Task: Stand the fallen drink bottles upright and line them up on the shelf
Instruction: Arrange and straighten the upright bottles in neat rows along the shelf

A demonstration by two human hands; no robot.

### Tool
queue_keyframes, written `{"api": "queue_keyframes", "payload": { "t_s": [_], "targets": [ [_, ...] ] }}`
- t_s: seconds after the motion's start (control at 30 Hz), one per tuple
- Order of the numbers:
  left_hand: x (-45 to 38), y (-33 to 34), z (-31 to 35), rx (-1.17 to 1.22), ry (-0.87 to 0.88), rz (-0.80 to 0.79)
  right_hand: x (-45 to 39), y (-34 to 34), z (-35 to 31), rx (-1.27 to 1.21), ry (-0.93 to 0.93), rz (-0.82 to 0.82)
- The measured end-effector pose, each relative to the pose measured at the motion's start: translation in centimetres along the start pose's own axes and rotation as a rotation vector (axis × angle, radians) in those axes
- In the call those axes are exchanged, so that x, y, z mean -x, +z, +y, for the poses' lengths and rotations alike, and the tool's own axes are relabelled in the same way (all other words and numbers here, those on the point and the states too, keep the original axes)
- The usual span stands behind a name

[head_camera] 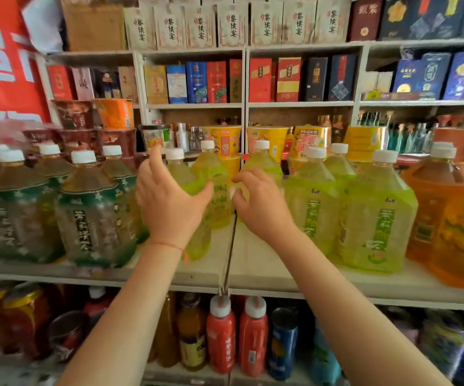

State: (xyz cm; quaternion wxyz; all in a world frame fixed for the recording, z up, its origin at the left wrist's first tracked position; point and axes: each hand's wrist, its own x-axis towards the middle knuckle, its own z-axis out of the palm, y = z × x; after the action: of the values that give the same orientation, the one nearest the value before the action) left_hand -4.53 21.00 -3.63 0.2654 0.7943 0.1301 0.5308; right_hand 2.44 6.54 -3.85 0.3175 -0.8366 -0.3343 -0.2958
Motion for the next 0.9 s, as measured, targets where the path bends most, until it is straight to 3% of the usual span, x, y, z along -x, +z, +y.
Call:
{"api": "queue_keyframes", "payload": {
  "t_s": [0.1,0.23,0.37,0.5,0.9],
  "targets": [
    [-1.0,0.0,-3.0,-0.007,-0.079,-0.234,-2.6,2.5,-0.3,-0.143,0.201,-0.157],
    [-1.9,-0.3,-5.4,0.021,-0.067,-0.258,-5.8,6.2,-0.5,-0.279,0.405,-0.199],
    [-1.6,-0.2,-6.0,0.021,-0.039,-0.211,-7.3,9.2,-0.7,-0.301,0.517,-0.131],
    [-1.5,0.1,-5.9,0.039,-0.017,-0.187,-7.7,9.6,0.0,-0.251,0.502,-0.111],
    [0.1,-1.1,-5.0,0.138,0.017,-0.219,-5.1,4.0,1.2,-0.623,0.322,-0.505]
  ]
}}
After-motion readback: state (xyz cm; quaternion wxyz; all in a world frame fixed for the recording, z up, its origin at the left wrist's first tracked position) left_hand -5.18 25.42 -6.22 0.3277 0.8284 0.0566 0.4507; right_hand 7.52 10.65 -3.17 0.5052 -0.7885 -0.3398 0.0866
